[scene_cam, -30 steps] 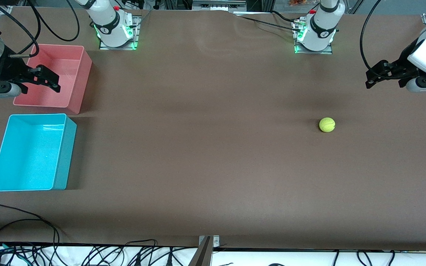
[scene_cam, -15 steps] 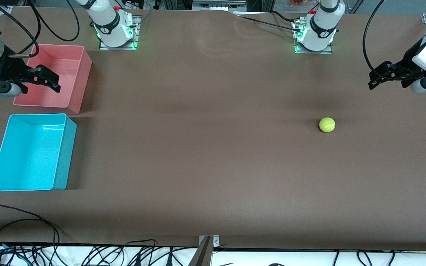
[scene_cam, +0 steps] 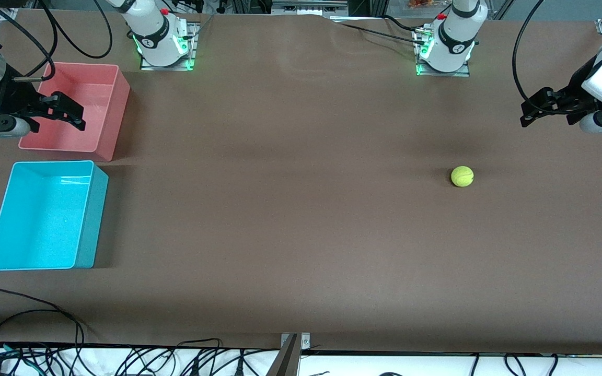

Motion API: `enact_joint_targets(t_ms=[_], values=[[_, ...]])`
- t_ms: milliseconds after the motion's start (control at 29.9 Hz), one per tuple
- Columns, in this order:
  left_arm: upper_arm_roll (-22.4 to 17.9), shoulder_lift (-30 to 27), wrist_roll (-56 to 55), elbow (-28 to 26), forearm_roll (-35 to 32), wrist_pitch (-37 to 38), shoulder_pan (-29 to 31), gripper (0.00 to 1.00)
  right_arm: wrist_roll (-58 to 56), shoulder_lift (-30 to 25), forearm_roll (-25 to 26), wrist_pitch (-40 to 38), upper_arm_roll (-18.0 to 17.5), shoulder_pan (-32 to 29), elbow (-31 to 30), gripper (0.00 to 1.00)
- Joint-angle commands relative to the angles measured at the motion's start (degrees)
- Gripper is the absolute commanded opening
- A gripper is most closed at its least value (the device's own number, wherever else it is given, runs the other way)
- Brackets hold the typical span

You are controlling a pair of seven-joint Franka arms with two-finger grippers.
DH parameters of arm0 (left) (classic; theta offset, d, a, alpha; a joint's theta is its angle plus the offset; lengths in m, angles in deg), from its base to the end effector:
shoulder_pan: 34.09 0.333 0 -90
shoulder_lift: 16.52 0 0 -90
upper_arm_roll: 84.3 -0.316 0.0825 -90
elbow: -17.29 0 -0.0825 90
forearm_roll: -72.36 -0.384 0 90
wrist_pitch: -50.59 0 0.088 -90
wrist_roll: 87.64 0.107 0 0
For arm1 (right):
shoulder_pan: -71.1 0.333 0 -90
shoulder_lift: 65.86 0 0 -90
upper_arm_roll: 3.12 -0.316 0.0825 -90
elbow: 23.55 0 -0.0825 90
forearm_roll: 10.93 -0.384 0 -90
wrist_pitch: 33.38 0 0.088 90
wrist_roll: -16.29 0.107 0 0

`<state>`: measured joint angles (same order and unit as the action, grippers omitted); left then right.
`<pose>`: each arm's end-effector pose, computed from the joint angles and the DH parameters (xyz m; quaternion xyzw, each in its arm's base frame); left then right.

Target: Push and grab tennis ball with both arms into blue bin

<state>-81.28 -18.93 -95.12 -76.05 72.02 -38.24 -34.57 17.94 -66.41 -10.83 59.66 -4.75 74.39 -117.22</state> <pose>0.5375 -0.0328 0.6183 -0.9992 -0.0348 0.0179 0.0058 0.5532 0.0475 0.6041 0.9996 0.0286 -0.0006 0.0010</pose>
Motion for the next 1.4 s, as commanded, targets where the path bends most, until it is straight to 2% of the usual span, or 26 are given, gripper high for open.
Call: enact_joint_targets(t_ms=[0,936,1136,1370], values=[[0.24,1.27,0.54,2.1,0.78,1.21,0.66,1.0,-0.32,0.38,0.61,-1.28,0.05,0.23,1.31,1.0],[0.24,1.71,0.8,0.08,0.69,-0.02,1.89,0.98,-0.32,0.38,0.61,-1.28,0.05,0.23,1.31,1.0],[0.15,1.62,2.55,-0.62,0.69,-0.38,2.07,0.59,-0.32,0.38,0.61,-1.28,0.05,0.23,1.31,1.0],[0.15,1.62,5.11,-0.71,0.69,-0.38,2.86,0.29,-0.32,0.38,0.61,-1.28,0.05,0.23,1.31,1.0]])
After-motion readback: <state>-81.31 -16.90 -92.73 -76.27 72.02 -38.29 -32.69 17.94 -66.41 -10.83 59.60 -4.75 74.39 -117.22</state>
